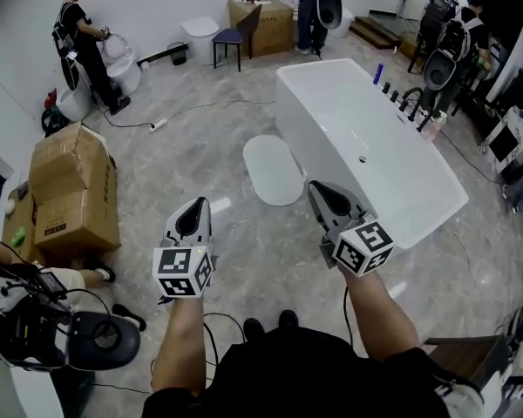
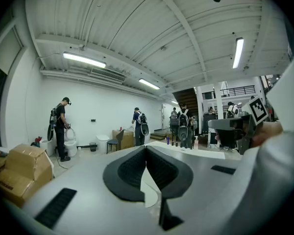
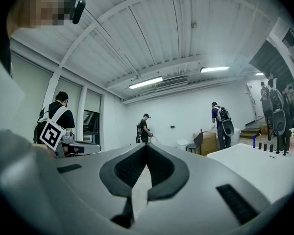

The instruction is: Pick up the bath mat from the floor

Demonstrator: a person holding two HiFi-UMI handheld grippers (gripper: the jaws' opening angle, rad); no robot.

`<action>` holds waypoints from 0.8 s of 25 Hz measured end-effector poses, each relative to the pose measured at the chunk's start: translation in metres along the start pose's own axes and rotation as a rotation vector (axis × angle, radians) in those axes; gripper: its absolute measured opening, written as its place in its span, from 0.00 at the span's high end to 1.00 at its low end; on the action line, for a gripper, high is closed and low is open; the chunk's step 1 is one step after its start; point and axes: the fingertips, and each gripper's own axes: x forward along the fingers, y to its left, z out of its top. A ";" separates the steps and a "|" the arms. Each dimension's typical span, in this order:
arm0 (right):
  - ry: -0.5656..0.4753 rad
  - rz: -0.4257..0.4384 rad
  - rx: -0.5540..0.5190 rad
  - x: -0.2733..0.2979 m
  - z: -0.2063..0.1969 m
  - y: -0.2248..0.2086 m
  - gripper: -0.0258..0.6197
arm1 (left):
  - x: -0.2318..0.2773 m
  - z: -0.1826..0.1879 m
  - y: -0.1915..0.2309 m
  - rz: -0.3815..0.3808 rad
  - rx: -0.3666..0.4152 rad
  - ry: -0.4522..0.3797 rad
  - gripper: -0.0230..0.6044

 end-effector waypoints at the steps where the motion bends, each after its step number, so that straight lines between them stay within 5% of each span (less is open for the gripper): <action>1: -0.001 0.002 0.009 -0.001 0.000 0.000 0.94 | -0.001 -0.001 -0.001 0.000 0.000 0.003 0.94; 7: -0.006 0.025 0.041 0.002 0.000 0.003 0.91 | -0.008 0.000 0.003 0.019 -0.012 -0.009 0.92; 10: 0.001 0.044 0.036 0.006 0.000 0.007 0.82 | -0.008 -0.001 0.005 0.016 -0.019 -0.001 0.78; 20: 0.026 0.101 0.034 0.008 -0.010 0.014 0.64 | -0.013 -0.013 -0.005 -0.005 -0.039 0.036 0.57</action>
